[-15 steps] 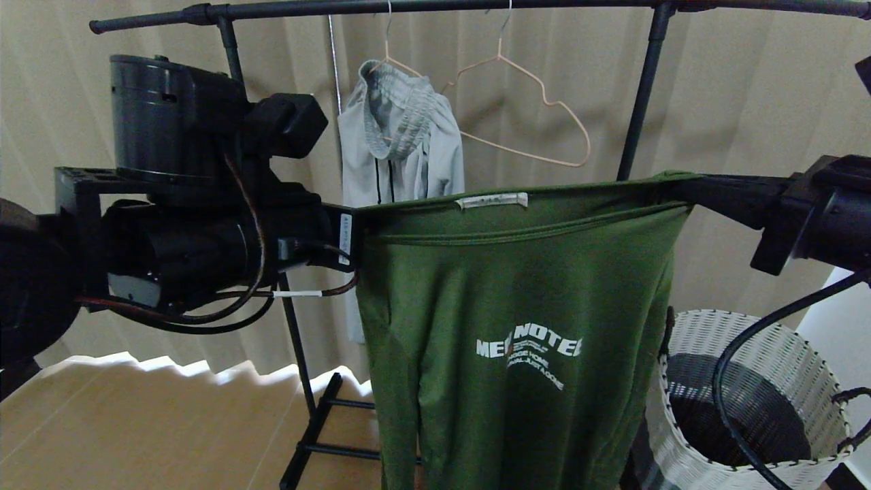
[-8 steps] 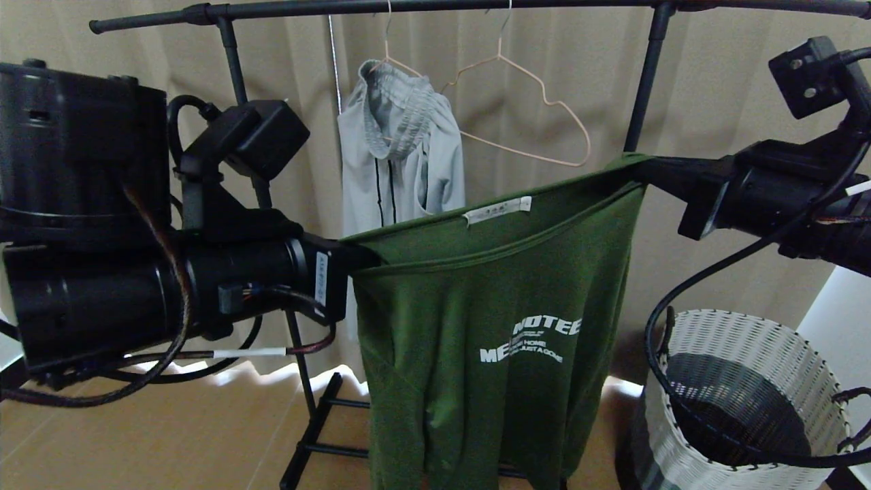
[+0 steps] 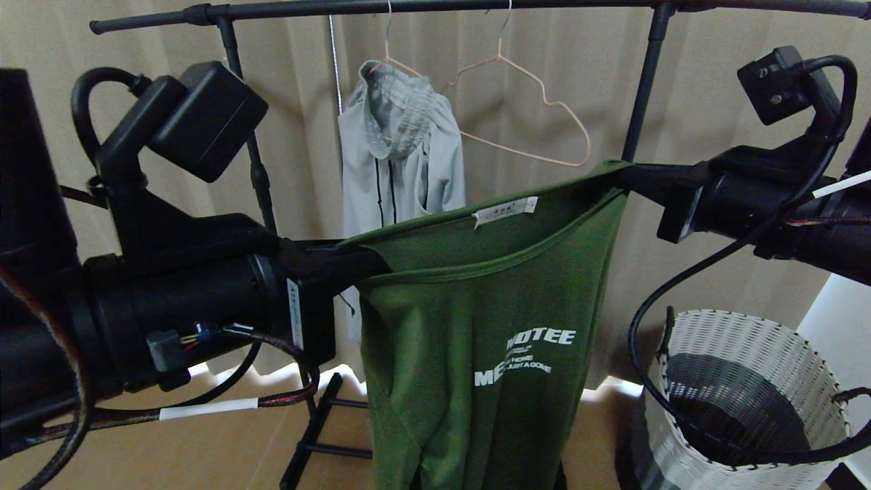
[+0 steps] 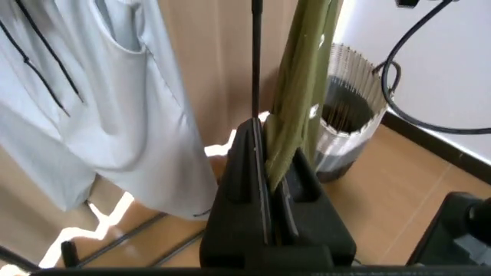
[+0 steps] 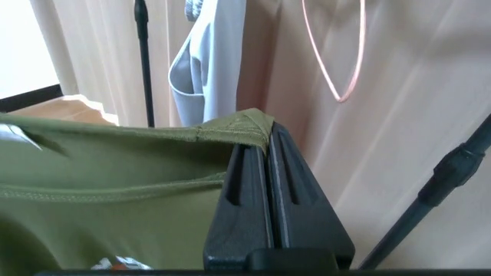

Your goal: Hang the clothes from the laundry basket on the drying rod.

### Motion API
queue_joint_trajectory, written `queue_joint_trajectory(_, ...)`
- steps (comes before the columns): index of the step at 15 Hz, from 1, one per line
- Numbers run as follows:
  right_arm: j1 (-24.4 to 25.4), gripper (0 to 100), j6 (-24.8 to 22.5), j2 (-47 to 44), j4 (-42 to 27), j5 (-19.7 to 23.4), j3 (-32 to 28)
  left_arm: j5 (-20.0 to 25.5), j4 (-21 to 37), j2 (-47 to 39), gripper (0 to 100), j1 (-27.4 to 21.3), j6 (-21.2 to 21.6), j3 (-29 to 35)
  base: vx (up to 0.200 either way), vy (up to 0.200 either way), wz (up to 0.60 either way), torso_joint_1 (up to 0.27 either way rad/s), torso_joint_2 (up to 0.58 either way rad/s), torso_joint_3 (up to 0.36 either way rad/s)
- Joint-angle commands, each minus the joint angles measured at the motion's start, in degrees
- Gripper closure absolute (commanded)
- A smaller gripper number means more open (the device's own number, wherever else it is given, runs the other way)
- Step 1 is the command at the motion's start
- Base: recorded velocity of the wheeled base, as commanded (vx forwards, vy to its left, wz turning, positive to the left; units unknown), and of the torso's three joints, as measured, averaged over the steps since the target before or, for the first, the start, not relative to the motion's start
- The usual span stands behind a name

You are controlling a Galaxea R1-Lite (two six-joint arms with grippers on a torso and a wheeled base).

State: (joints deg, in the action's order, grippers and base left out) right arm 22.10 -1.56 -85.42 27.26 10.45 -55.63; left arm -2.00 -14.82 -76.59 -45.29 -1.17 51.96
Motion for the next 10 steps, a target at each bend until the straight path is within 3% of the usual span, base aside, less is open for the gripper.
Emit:
queue_joint_trajectory(1, 0.0, 100, -0.1, 0.4, 0.0, -0.2, 0.3, 0.2, -4.8, 0.5, 100, 1.3, 0.4, -2.3, 0.000, 0.000, 0.00, 0.000, 0.00, 0.000)
queue_joint_trajectory(3, -0.1, 100, -0.1, 1.4, -0.3, -0.3, 0.1, 0.2, -4.6, -0.1, 100, 5.7, 0.6, -0.6, 0.000, 0.000, 0.00, 0.000, 0.00, 0.000)
queue_joint_trajectory(5, -0.3, 100, -0.1, 4.0, -1.0, -0.3, 0.5, 0.2, -2.3, -3.4, 100, 11.1, 0.5, 5.2, 0.000, 0.000, 0.00, 0.000, 0.00, 0.000)
queue_joint_trajectory(10, -0.3, 100, -0.1, 8.2, -5.6, -0.3, 1.1, -0.9, 1.5, -9.4, 100, 15.5, 0.4, 14.0, 0.000, 0.000, 0.00, 0.000, 0.00, 0.000)
